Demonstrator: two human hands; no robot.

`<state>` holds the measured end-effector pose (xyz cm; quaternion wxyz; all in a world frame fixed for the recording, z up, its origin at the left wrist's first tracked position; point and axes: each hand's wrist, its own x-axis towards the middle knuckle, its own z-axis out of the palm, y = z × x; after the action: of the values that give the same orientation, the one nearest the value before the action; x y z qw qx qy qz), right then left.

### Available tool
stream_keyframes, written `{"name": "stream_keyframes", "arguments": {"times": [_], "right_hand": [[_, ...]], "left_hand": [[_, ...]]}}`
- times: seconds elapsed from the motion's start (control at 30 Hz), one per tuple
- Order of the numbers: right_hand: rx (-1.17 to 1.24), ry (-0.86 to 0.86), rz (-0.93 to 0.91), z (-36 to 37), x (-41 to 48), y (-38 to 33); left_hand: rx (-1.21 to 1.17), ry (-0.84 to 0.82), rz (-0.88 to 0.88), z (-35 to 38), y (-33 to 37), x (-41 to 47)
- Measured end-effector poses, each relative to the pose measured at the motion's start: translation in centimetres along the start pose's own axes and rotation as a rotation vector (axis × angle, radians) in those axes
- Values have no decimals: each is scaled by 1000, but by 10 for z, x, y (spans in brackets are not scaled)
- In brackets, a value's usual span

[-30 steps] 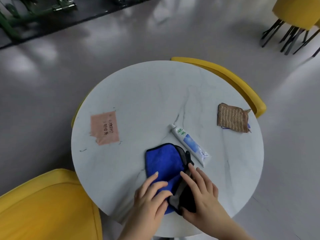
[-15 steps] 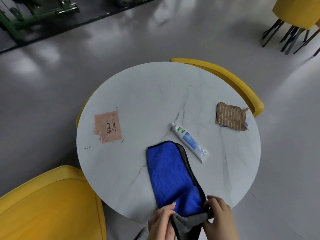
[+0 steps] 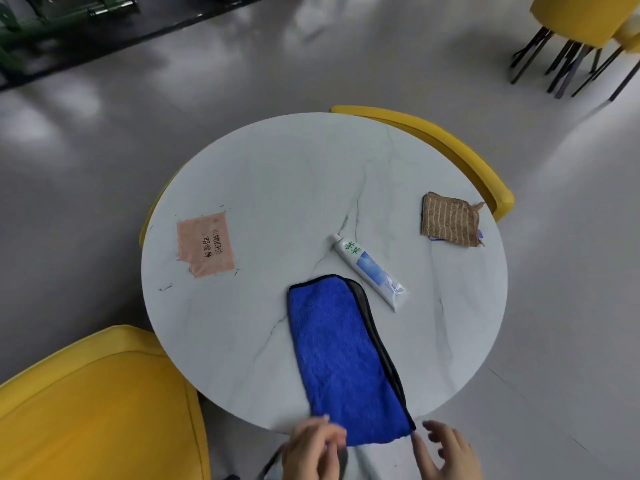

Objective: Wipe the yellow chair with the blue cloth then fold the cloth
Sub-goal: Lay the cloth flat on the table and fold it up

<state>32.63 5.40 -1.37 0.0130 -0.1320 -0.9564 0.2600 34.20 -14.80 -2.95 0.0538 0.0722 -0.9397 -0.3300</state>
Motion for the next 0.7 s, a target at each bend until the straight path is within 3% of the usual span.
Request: {"name": "stream_keyframes", "arguments": {"times": [0.03, 0.07, 0.13, 0.3, 0.4, 0.5, 0.6, 0.7], "right_hand": [[17, -6, 31, 5, 6, -2], [17, -40, 69, 10, 11, -4], [40, -117, 164, 18, 14, -12], [31, -106, 285, 17, 10, -32], [34, -16, 139, 19, 1, -28], [-11, -54, 148, 21, -2, -25], [10, -155, 279, 18, -3, -31], [23, -137, 258, 22, -4, -36]], "left_hand": [[-239, -59, -8, -17, 14, 30], [-131, -11, 99, -17, 8, 45], [-2, -266, 182, -32, 25, 98], [574, -470, 400, -39, 52, 212], [761, -582, 455, -33, 47, 234], [824, -676, 505, -27, 43, 241], [845, -696, 586, -23, 44, 242], [882, -595, 653, -23, 44, 248]]}}
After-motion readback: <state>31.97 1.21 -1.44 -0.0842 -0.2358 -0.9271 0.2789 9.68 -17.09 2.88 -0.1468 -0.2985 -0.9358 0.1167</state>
